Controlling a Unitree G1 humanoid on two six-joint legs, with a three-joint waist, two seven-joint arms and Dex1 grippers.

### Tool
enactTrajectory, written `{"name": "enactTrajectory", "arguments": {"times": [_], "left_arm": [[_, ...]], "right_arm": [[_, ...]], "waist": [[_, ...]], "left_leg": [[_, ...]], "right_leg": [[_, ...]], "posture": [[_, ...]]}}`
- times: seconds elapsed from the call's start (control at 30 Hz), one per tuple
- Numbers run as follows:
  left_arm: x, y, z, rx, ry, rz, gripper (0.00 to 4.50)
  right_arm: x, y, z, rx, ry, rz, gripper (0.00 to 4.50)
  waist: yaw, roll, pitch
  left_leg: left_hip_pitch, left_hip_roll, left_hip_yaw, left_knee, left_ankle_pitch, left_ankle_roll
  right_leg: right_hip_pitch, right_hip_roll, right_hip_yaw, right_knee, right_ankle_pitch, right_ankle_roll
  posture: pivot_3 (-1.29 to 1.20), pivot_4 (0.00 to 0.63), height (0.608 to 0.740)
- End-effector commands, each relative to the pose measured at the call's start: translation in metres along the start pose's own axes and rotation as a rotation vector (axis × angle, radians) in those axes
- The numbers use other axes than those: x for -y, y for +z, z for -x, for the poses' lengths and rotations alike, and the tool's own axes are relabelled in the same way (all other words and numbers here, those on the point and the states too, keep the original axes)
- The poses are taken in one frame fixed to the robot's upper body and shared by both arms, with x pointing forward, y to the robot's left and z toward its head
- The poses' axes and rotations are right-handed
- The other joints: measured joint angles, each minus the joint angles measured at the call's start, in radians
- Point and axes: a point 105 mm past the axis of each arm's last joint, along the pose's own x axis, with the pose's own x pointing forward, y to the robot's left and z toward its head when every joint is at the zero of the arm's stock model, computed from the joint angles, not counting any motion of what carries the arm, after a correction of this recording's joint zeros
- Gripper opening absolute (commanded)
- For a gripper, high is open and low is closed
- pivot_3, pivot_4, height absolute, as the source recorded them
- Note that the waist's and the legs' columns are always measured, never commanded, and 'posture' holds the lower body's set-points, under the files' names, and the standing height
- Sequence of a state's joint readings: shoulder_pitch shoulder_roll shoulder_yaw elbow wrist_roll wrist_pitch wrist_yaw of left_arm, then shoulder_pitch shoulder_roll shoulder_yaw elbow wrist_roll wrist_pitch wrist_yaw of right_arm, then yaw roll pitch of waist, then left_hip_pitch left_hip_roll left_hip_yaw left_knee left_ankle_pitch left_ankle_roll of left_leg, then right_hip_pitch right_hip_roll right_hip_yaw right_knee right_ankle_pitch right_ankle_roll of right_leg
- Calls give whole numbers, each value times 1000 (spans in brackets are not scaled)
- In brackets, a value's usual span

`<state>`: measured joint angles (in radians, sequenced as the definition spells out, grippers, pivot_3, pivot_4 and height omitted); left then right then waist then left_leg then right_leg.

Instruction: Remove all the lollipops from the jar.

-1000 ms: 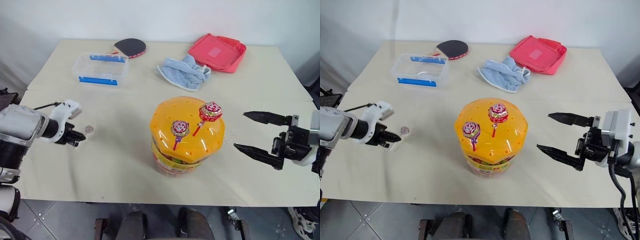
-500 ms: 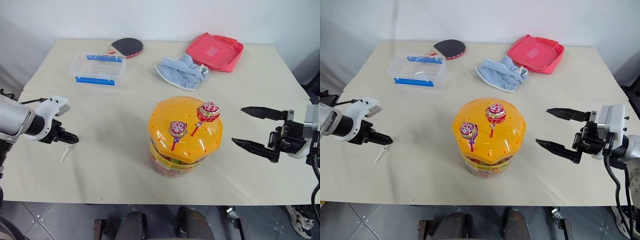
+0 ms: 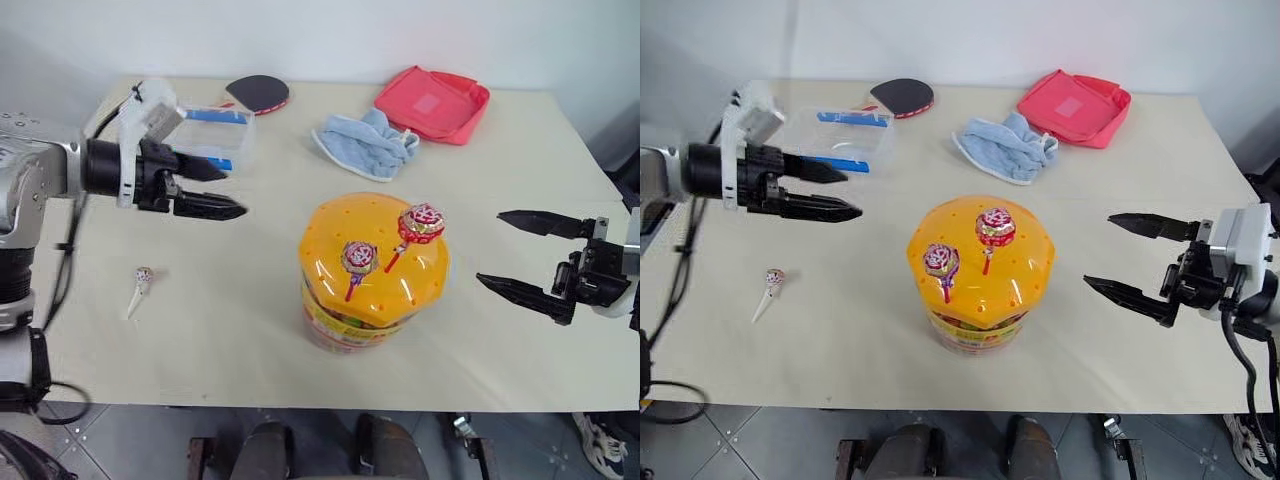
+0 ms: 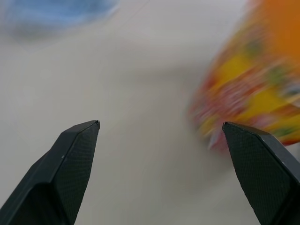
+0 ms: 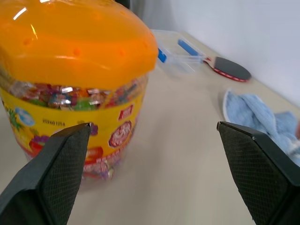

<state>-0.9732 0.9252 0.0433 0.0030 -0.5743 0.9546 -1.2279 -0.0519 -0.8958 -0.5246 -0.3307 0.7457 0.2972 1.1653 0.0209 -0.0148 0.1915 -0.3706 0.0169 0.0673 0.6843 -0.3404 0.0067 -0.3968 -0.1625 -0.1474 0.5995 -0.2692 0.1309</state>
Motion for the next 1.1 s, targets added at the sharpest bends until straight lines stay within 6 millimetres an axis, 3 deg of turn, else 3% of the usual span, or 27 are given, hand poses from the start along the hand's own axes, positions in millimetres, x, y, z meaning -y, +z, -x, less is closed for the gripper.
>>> {"name": "enactTrajectory", "arguments": {"times": [0.03,0.23,0.4,0.57,0.8,1.1], "left_arm": [[23,15,0,160,-192,-110,4455],[64,8,-11,274,-588,-191,4455],[69,3,-29,264,-668,-188,4455],[78,1,-45,273,-769,-198,4455],[92,9,-56,326,-919,-230,4455],[106,5,-69,244,-1002,-267,4455]], "right_arm": [[0,15,6,-1,-10,57,4500],[-11,34,15,53,-6,71,4500],[-39,46,12,43,116,39,4500],[-55,50,5,73,123,4,4500],[-53,49,4,47,72,20,4500],[-50,46,8,23,18,27,4500]], "waist": [[0,0,0],[7,0,0],[14,0,0],[13,0,0],[11,0,0],[10,0,0]], "left_leg": [[0,0,0,0,0,0],[0,0,0,2,0,0],[0,0,-1,3,0,1],[1,0,-1,3,0,1],[0,-1,-2,3,0,1],[1,-1,-2,3,0,1]], "right_leg": [[0,0,0,1,0,0],[0,0,1,2,0,0],[2,0,1,1,0,0],[2,0,1,2,0,0],[2,-1,1,2,0,0],[2,-1,0,1,0,0]], "posture": [[0,150,740],[0,150,740],[0,150,740],[0,150,740],[0,150,740],[0,150,740]]}}
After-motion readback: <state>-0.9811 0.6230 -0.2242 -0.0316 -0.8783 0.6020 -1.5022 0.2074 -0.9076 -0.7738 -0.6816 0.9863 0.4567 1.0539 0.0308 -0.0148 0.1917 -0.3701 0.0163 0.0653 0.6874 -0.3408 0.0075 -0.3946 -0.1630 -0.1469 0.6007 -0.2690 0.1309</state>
